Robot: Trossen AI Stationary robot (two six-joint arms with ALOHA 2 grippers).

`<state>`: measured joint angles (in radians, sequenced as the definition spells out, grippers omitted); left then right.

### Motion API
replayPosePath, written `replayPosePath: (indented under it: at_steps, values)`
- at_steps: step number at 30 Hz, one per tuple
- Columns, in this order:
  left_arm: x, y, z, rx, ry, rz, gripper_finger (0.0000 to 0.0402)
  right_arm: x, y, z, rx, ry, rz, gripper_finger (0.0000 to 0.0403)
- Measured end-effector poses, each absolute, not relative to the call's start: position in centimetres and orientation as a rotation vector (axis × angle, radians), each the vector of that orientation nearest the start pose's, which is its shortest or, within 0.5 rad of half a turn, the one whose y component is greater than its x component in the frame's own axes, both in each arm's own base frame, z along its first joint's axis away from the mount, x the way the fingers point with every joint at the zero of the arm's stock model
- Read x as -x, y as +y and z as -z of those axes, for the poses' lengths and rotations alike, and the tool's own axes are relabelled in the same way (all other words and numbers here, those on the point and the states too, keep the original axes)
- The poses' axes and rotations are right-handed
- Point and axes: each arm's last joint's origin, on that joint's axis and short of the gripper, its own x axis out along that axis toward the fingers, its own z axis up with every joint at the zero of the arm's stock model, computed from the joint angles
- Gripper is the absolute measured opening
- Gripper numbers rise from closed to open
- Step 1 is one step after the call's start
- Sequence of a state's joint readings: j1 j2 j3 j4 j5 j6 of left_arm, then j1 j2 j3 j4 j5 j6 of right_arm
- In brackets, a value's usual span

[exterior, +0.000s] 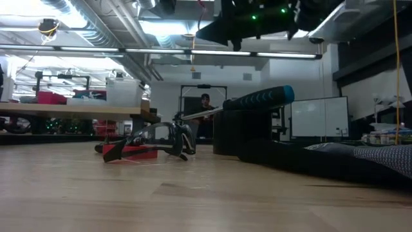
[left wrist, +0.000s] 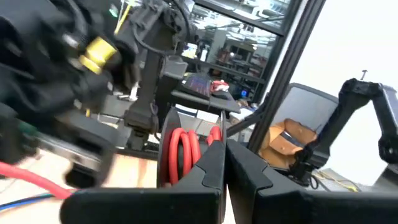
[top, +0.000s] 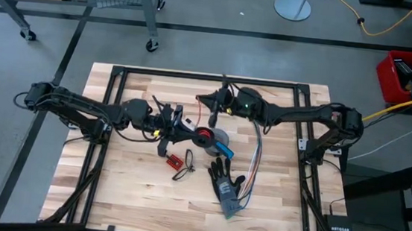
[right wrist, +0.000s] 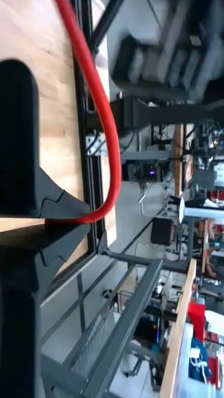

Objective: Coil cords
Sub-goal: Uncoil the red wire from the spool

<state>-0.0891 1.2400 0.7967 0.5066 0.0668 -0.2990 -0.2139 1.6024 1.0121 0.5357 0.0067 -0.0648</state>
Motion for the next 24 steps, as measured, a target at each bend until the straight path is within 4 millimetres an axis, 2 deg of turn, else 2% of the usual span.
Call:
replayPosePath:
  at_steps: [6,10,14,18,24]
  values:
    - [-27.6,-3.4,-30.7,0.303,-0.025,0.188,0.0,-35.6,-9.8,-29.8,0.054,0.076,0.222,0.0007]
    - [-27.6,-3.7,-30.0,0.316,0.051,0.175,0.0,-35.6,-10.9,-31.4,0.041,0.112,0.204,0.0007]
    - [-27.5,-3.6,-28.9,0.322,0.152,0.091,0.0,-35.8,-11.0,-32.6,0.048,0.175,0.15,0.0007]
    - [-27.3,-3.4,-28.2,0.308,0.223,0.008,0.0,-35.6,-10.7,-33.5,0.053,0.311,0.075,0.0007]
    - [-27.0,-2.9,-27.6,0.247,0.273,-0.126,0.0,-34.7,-10.2,-33.1,-0.002,0.529,-0.013,0.0007]
